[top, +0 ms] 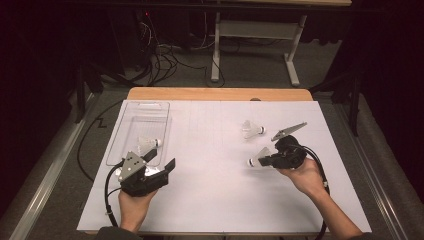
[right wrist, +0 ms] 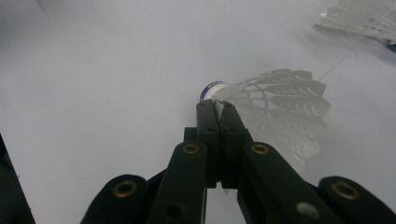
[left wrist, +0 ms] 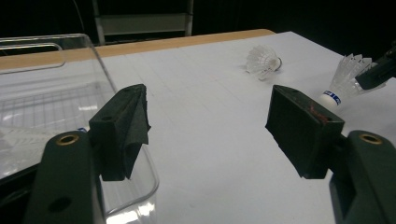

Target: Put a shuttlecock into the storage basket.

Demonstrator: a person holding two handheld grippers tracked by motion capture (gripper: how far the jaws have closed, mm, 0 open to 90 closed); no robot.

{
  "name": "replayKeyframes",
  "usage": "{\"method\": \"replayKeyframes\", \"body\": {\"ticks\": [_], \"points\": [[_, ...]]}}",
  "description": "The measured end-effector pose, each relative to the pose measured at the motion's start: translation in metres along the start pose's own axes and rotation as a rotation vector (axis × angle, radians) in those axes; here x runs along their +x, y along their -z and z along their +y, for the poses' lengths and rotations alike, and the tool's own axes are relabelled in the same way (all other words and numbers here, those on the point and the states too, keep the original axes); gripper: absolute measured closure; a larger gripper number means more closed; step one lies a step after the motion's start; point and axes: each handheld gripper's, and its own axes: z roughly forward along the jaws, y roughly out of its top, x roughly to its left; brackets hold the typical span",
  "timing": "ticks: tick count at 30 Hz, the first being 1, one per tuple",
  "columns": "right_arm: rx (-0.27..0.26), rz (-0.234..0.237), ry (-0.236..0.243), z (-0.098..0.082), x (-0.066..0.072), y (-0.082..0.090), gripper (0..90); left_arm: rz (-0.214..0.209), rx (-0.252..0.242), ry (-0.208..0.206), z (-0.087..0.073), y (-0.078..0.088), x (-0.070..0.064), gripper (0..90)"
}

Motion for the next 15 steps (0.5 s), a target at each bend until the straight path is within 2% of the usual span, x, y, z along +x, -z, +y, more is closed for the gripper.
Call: {"method": "replayKeyframes", "body": {"ticks": [15], "points": [[-0.02, 0.022, 0.027, 0.008, 0.007, 0.0, 90.0, -0.066, 0.063, -0.047, 0.015, -0.032, -0.017, 30.2]]}}
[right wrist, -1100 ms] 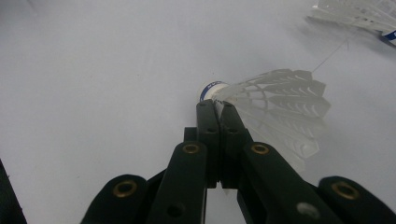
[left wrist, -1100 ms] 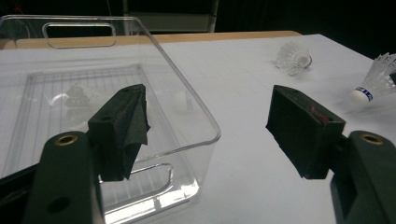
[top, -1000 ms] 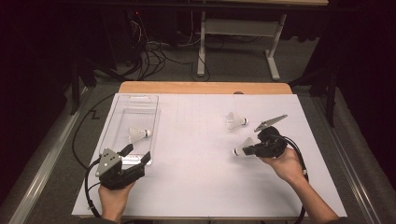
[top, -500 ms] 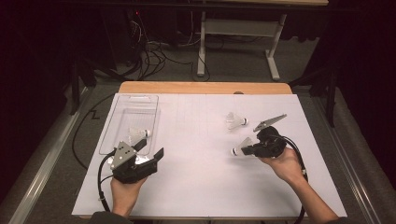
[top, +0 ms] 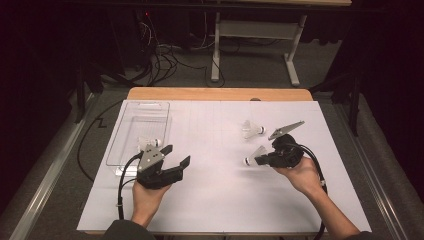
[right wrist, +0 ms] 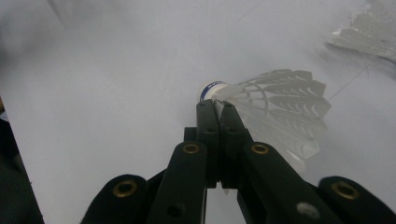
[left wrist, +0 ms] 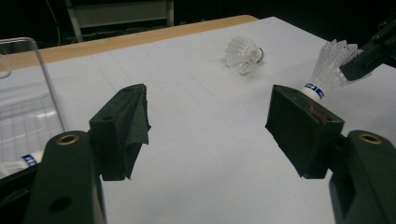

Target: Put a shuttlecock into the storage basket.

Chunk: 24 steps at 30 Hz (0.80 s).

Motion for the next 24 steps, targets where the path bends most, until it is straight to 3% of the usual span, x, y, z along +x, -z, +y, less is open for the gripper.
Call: {"method": "replayKeyframes", "body": {"ticks": [11, 24], "points": [[-0.007, 0.019, 0.024, 0.008, 0.007, -0.004, 90.0, -0.048, 0.087, -0.056, 0.015, -0.024, -0.009, 30.8], [-0.006, 0.037, 0.043, 0.015, 0.014, -0.009, 90.0, -0.111, 0.27, -0.159, 0.035, -0.052, -0.023, 31.9]]}}
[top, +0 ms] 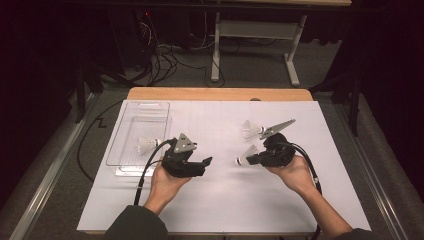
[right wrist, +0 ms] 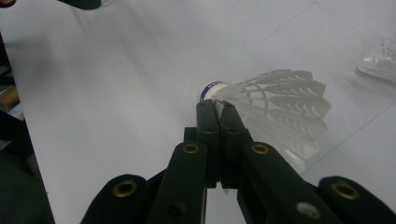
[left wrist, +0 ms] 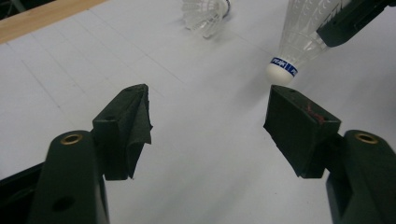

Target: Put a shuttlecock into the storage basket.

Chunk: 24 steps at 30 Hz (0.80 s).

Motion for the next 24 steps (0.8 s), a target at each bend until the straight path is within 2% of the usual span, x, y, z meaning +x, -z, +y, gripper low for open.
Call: {"method": "replayKeyframes", "body": {"ticks": [9, 15, 24], "points": [[-0.002, 0.017, 0.017, 0.006, 0.004, -0.004, 90.0, -0.031, 0.133, -0.081, 0.021, -0.016, -0.012, 30.5], [-0.01, 0.029, 0.031, 0.011, 0.008, -0.006, 90.0, -0.048, 0.188, -0.121, 0.029, -0.023, -0.019, 29.4], [-0.025, 0.053, 0.048, 0.018, 0.013, -0.008, 90.0, -0.072, 0.267, -0.149, 0.035, -0.037, -0.023, 29.4]]}}
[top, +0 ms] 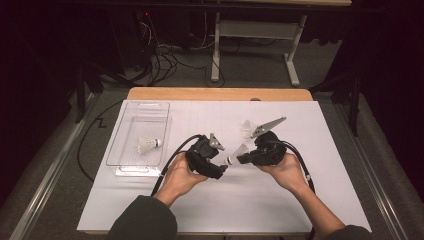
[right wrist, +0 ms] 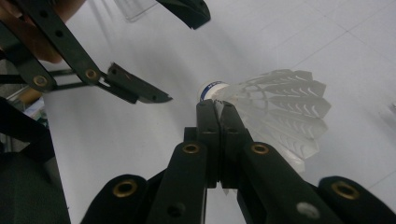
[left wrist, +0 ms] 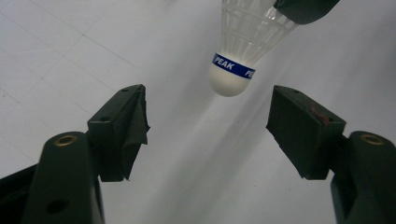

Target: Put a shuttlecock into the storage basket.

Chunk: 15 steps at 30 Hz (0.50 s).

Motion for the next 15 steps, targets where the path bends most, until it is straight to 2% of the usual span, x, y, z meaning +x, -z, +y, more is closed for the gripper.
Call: {"method": "replayKeyframes", "body": {"ticks": [8, 15], "points": [[-0.003, 0.027, 0.01, 0.005, 0.003, -0.004, 90.0, -0.015, 0.048, -0.029, 0.005, -0.01, -0.002, 30.4], [-0.001, 0.048, 0.011, 0.007, 0.006, -0.006, 90.0, -0.028, 0.062, -0.048, 0.008, -0.014, -0.005, 34.6]]}}
